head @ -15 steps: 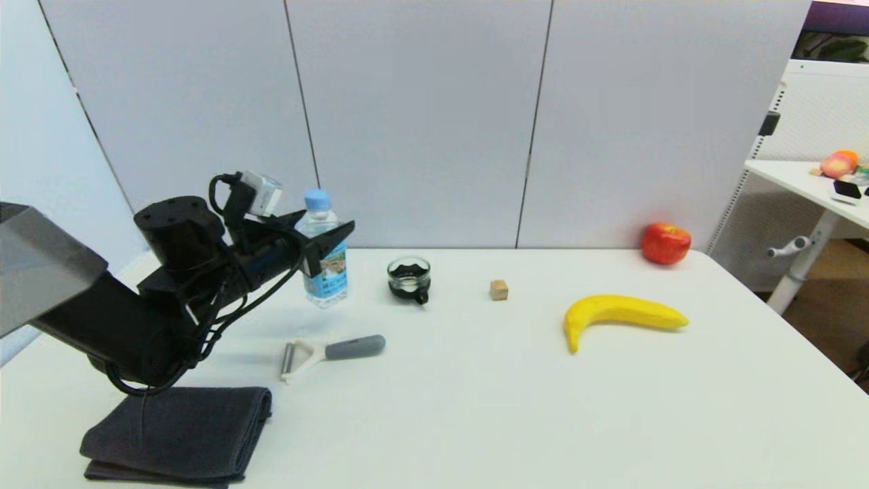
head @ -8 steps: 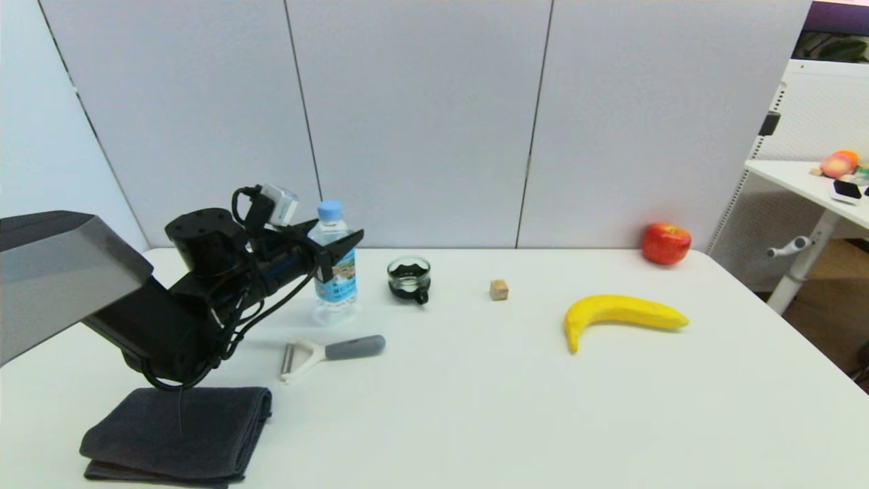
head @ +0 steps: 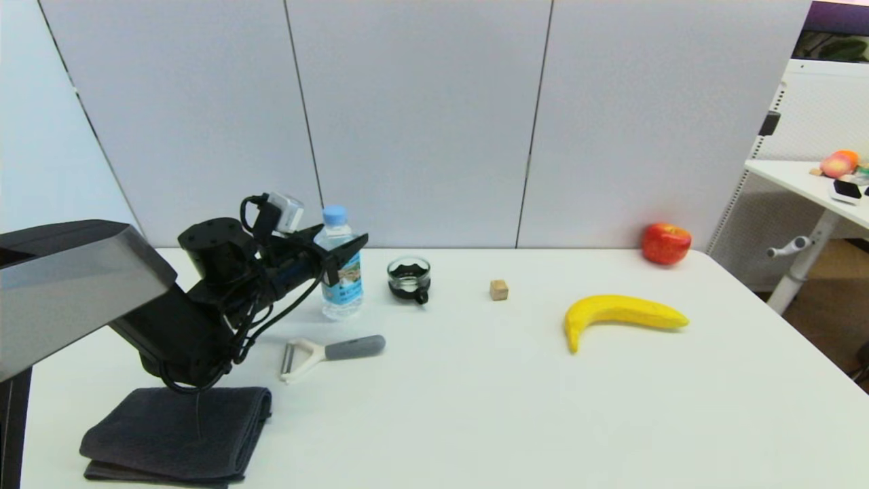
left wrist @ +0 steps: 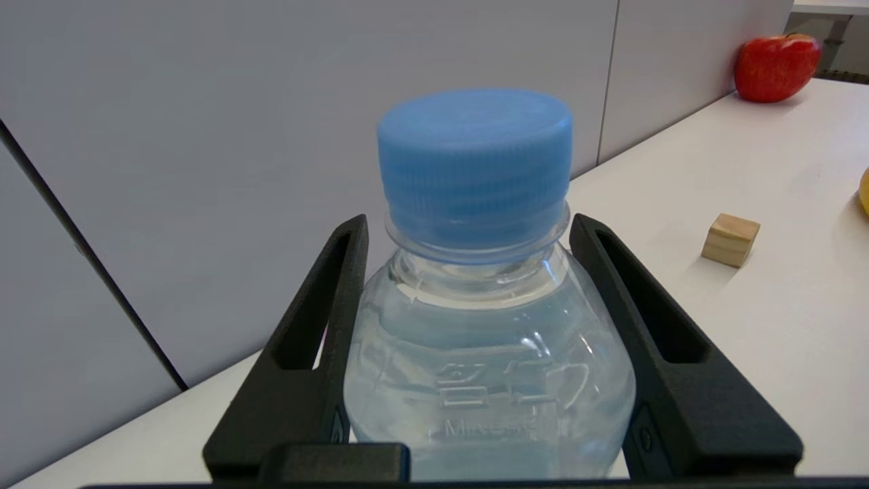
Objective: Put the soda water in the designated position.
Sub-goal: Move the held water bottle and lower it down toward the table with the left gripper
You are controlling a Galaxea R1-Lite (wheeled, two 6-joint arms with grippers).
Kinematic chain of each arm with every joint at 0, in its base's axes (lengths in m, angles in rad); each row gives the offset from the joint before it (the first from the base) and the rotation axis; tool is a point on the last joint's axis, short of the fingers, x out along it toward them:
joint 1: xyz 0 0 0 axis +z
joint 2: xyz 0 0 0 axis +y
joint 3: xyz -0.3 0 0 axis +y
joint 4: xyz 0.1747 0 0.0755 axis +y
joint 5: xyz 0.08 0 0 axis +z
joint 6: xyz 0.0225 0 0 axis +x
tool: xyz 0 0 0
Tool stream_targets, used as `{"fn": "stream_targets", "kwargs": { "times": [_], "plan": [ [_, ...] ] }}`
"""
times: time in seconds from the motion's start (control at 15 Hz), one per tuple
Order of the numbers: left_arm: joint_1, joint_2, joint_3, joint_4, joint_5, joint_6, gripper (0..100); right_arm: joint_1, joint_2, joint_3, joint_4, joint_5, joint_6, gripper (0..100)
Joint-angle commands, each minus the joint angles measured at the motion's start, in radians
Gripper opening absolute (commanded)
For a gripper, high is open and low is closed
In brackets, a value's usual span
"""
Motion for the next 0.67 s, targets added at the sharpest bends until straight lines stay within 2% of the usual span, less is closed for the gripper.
{"fn": "stream_targets", "kwargs": {
  "times": [0.07,0.67],
  "plan": [
    [0.0,0.013,0.0,-0.016,-0.004,0.0,0,0.0,0.0,0.0,0.0,0.0,0.0,100],
    [0.0,0.019,0.0,-0.031,-0.002,0.0,0,0.0,0.0,0.0,0.0,0.0,0.0,100]
  ]
}}
